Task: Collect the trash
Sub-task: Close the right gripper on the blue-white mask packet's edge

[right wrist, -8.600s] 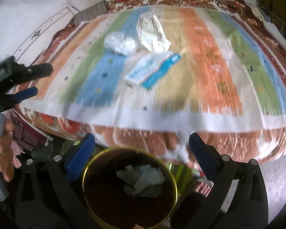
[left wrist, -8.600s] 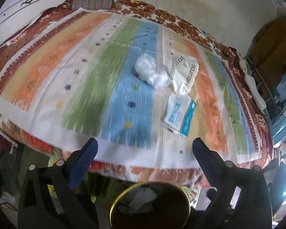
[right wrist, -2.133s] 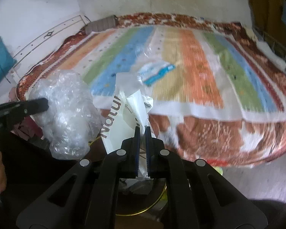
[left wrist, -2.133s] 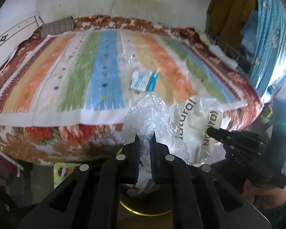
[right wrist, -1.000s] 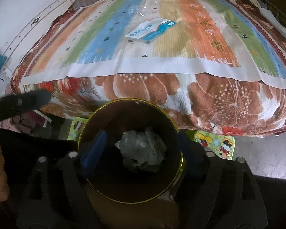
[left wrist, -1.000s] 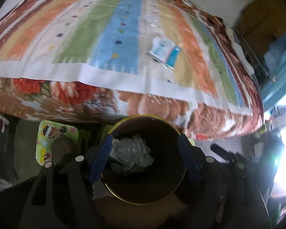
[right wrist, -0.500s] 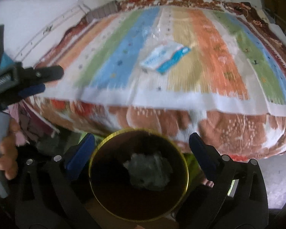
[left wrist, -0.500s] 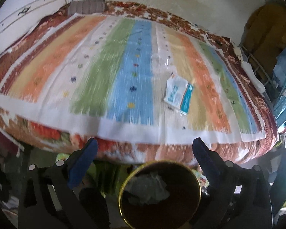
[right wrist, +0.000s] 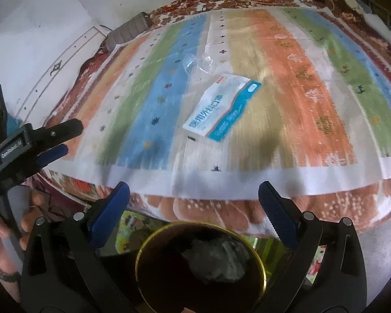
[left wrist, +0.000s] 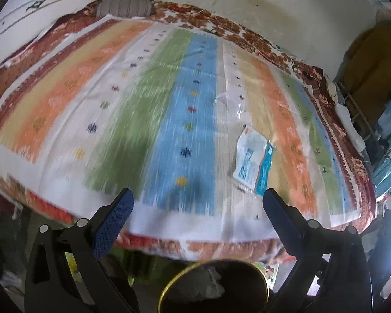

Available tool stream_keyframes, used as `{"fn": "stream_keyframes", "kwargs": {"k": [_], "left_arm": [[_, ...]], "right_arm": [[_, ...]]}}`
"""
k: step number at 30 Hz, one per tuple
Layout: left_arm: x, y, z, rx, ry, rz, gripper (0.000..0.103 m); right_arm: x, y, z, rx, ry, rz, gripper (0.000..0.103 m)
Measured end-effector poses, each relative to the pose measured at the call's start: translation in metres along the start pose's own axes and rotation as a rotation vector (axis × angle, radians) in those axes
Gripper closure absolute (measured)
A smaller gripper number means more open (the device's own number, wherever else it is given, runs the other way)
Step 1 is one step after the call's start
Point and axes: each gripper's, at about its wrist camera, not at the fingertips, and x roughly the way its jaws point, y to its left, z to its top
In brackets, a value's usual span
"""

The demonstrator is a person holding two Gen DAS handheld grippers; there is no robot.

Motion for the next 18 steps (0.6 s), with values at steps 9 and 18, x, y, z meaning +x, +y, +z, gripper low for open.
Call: {"fn": "stream_keyframes", "kwargs": {"k": [9,18], "left_arm": [[0.027,0.004,0.029,0.015,-0.03,-0.038,0.006],[0.046,0.014,0.043,-0.02,-0.014,-0.052,0.006]], "right_arm": [[0.039,-0.025,0.023,0.132,0.042,0.072,0.015],[0.08,-0.042,0.041,0.199,0.094,0.125,0.027]]}}
